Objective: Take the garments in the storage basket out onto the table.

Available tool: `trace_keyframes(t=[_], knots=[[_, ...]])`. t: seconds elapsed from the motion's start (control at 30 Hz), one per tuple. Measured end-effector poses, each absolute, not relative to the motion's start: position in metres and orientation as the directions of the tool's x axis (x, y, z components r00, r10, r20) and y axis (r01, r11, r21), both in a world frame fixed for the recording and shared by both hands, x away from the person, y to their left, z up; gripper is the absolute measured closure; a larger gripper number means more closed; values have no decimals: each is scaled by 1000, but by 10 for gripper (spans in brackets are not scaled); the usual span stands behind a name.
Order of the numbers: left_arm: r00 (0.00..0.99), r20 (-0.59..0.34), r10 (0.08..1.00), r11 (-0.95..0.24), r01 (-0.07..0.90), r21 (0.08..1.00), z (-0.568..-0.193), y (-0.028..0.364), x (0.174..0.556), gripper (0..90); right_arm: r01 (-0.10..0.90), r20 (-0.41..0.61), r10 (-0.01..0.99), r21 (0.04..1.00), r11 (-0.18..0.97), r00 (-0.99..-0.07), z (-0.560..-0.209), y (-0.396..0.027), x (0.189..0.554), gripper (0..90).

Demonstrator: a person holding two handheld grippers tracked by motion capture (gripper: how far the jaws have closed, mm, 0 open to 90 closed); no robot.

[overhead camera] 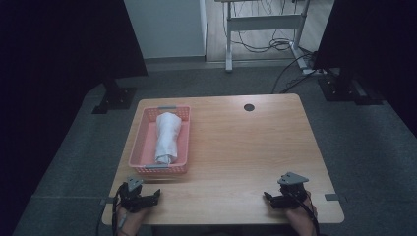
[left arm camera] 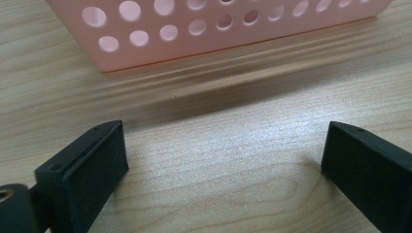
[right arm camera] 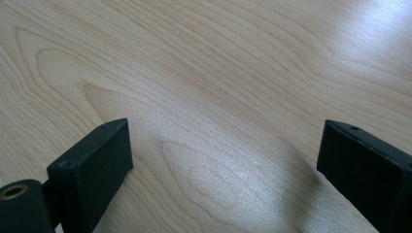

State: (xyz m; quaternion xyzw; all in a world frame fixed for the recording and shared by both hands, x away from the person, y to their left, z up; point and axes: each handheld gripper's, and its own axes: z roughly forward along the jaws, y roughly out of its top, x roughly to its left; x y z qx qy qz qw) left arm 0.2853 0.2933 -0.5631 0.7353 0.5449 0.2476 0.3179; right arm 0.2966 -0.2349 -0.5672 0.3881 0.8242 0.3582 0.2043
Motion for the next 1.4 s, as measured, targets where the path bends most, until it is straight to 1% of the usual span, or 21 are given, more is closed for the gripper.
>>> trace_keyframes(t=[0.17, 0.53, 0.83, 0.93, 1.13, 1.4], knots=[[283, 17, 959, -203, 641, 740, -564, 293, 285, 12, 488, -56, 777, 749, 448, -627, -567, -235, 296, 53], [275, 17, 961, -195, 635, 748, -564, 293, 283, 27, 494, -47, 775, 746, 446, -630, -567, -235, 297, 52], [273, 17, 962, -194, 637, 747, -563, 294, 283, 52, 487, -51, 770, 748, 451, -636, -567, -235, 296, 53], [265, 17, 964, -189, 640, 745, -562, 294, 283, 76, 486, -51, 769, 748, 452, -638, -567, -235, 296, 53], [245, 32, 969, -186, 637, 748, -559, 294, 281, 77, 484, -50, 766, 748, 454, -640, -567, -235, 296, 53], [239, -5, 971, -153, 635, 757, -554, 295, 279, 76, 488, -45, 766, 747, 453, -642, -567, -235, 296, 53]])
